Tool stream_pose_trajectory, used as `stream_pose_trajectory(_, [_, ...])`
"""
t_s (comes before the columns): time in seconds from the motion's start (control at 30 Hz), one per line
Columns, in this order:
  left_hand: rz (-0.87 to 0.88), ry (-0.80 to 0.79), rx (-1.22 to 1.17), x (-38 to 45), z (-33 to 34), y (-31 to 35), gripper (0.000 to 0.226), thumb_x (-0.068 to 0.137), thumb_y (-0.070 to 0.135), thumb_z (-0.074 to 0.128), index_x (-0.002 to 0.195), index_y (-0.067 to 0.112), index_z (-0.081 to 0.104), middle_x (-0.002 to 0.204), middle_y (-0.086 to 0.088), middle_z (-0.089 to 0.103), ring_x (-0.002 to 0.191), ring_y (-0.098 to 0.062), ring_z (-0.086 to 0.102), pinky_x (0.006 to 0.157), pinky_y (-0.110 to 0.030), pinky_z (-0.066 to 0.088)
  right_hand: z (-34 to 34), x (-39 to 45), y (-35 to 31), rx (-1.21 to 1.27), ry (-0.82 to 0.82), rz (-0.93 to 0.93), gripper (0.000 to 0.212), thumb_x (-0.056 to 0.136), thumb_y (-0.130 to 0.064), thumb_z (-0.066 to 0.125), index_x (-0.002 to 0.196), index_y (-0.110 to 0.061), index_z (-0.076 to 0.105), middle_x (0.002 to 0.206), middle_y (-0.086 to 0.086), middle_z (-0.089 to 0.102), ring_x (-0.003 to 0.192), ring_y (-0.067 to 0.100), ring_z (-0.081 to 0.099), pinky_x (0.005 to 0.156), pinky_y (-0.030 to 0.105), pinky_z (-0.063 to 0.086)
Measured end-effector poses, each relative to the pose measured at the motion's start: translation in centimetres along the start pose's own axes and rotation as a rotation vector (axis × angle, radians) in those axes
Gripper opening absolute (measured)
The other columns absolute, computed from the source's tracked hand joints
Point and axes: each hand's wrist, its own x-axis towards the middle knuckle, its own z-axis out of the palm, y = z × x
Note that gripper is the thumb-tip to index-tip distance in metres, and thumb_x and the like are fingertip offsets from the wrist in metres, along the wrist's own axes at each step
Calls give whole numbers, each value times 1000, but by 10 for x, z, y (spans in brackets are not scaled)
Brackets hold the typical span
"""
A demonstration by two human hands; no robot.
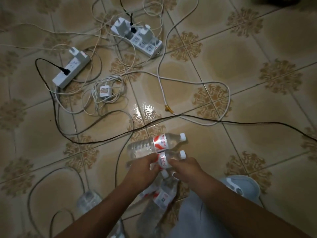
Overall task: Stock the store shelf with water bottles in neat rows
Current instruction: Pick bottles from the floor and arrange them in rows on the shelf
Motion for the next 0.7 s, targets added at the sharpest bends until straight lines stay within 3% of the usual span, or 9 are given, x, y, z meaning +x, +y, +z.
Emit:
stream_pose_trajectory(0.13, [15, -50, 67, 9, 2, -6, 30, 94, 29, 53, 123, 30, 59, 116, 17, 60, 101, 5, 50, 68, 5, 29, 20, 38, 8, 186, -29, 51, 83, 39, -45, 89, 113, -18, 63, 100, 11, 74, 84, 32, 74, 75, 48, 60])
stream_pose_trajectory(0.2, [10, -78, 87, 16, 4, -13, 28, 92, 29, 53, 119, 32, 60, 116, 14, 63, 103, -1, 56, 67, 1, 29, 30, 48, 5, 267, 4, 67, 81, 40, -44, 88, 113, -18, 62, 100, 14, 72, 81, 34, 73, 68, 50, 60])
stream_pose_trajectory(0.3, [20, -110, 71, 24, 9, -21, 33, 87, 33, 54, 119, 31, 59, 116, 12, 65, 104, -4, 59, 81, -13, 43, 42, 54, -3, 302, 91, 56, 70, 50, -40, 89, 108, -18, 58, 98, 14, 69, 80, 34, 72, 60, 53, 59])
stream_pose_trajectory(0.37, [14, -100, 20, 28, 11, -25, 34, 84, 36, 57, 117, 31, 61, 114, 15, 65, 103, 2, 59, 88, -21, 49, 50, 83, 12, 287, 124, 52, 78, 40, -53, 88, 105, -23, 58, 97, 11, 70, 81, 34, 71, 60, 57, 58])
stream_pose_trajectory(0.43, [11, -87, -16, 31, 9, -25, 26, 84, 34, 62, 110, 32, 64, 108, 19, 65, 93, 11, 57, 82, -14, 49, 52, 81, 8, 231, 140, 23, 80, 33, -64, 78, 103, -30, 60, 102, 9, 70, 84, 32, 71, 64, 55, 59])
stream_pose_trajectory(0.5, [7, -75, -49, 32, 4, -17, 26, 87, 26, 63, 112, 32, 63, 106, 20, 62, 88, 16, 53, 75, -2, 40, 47, 39, -17, 191, 154, 12, 69, 49, -57, 79, 107, -25, 59, 106, 8, 69, 89, 30, 70, 68, 48, 61])
stream_pose_trajectory(0.57, [-30, -84, -92, 30, 0, -3, 35, 92, 18, 53, 125, 30, 60, 116, 12, 62, 98, 6, 56, 76, 2, 35, 36, 8, -33, 165, 198, -19, 44, 78, -40, 75, 112, -16, 61, 108, 8, 69, 92, 27, 69, 68, 35, 61])
stream_pose_trajectory(0.63, [-46, -86, -99, 23, -5, 23, 42, 96, 14, 42, 134, 29, 53, 128, 3, 60, 112, -9, 56, 85, -7, 37, 14, -10, -38, 153, 297, -47, 36, 84, -36, 71, 111, -13, 63, 106, 6, 69, 91, 24, 68, 67, 30, 59])
stream_pose_trajectory(0.7, [9, -85, -103, 15, -9, 57, 45, 95, 12, 40, 134, 29, 52, 130, -1, 60, 115, -14, 56, 88, -12, 37, -12, -36, -49, 148, 397, -134, 40, 79, -37, 74, 107, -10, 65, 102, 5, 68, 89, 25, 68, 76, 34, 59])
